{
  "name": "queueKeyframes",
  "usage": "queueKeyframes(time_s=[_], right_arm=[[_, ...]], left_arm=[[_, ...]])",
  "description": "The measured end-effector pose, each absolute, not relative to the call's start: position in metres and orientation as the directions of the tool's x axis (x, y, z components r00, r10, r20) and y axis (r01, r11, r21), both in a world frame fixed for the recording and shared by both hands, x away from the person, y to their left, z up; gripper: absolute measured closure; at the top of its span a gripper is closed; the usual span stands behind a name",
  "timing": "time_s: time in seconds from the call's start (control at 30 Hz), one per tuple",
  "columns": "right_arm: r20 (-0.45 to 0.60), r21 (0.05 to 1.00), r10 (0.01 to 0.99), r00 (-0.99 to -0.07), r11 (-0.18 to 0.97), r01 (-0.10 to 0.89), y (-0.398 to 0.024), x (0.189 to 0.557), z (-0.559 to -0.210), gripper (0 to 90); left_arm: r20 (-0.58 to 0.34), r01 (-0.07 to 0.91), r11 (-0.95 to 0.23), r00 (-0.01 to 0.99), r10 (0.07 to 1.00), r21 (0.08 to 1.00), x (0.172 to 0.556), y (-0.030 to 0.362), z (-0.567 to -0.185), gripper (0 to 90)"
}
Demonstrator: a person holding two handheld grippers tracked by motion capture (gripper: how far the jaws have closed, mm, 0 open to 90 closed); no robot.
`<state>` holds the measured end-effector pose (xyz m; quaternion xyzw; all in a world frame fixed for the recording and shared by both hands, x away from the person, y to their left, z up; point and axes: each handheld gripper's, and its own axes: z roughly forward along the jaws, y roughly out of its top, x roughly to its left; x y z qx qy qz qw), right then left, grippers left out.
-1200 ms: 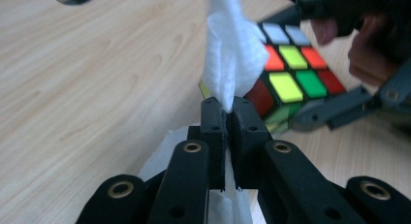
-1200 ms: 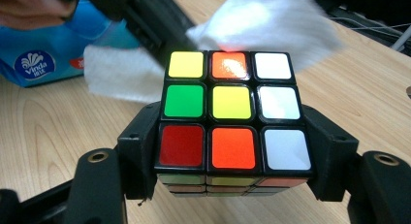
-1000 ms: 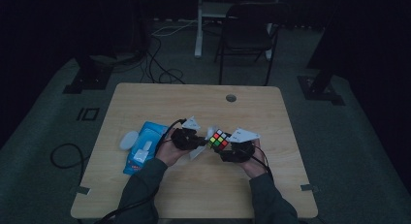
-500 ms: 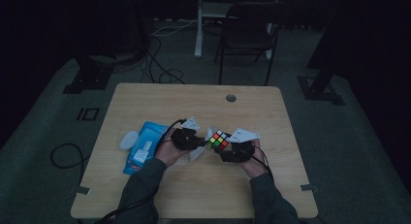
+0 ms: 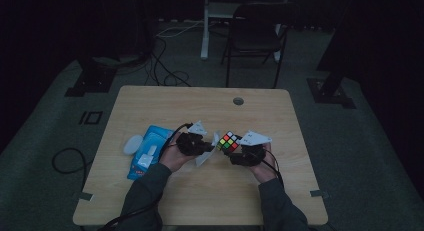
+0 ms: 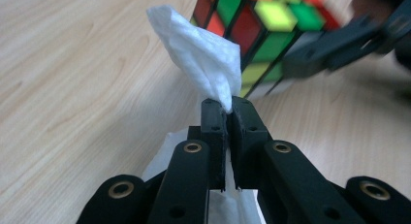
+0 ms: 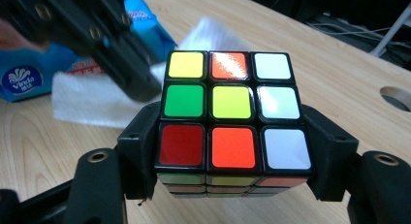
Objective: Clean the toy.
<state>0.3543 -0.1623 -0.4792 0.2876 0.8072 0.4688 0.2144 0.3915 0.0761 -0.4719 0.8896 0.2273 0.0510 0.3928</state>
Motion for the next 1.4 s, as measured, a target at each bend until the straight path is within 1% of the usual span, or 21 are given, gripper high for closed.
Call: queueKeyframes(time_s=[0.17,0.23,0.53,0.8,0.93,1.2,1.4], right_arm=[[-0.077,0.876,0.662,-0.745,0.402,0.267,-0.162,0.355,-0.48,34.0],[-0.079,0.868,0.66,-0.748,0.414,0.274,-0.16,0.355,-0.483,34.0],[-0.101,0.854,0.631,-0.769,0.451,0.259,-0.154,0.353,-0.485,34.0],[-0.107,0.852,0.6,-0.793,0.467,0.238,-0.149,0.35,-0.484,34.0],[-0.115,0.849,0.559,-0.821,0.484,0.211,-0.146,0.347,-0.483,34.0],[-0.126,0.847,0.522,-0.844,0.499,0.183,-0.142,0.344,-0.483,34.0],[-0.116,0.858,0.525,-0.843,0.48,0.181,-0.144,0.343,-0.48,34.0]], left_arm=[[-0.094,0.361,-0.577,0.893,0.44,0.732,0.391,0.076,-0.469,86.2],[-0.102,0.354,-0.556,0.896,0.433,0.752,0.39,0.077,-0.463,86.2],[-0.11,0.341,-0.52,0.899,0.425,0.783,0.39,0.081,-0.453,86.2],[-0.119,0.35,-0.514,0.896,0.428,0.783,0.393,0.081,-0.455,86.3],[-0.12,0.352,-0.514,0.895,0.43,0.782,0.394,0.082,-0.457,86.3],[-0.127,0.361,-0.502,0.889,0.441,0.786,0.396,0.083,-0.458,86.3],[-0.13,0.373,-0.517,0.886,0.446,0.77,0.397,0.082,-0.465,86.3]])
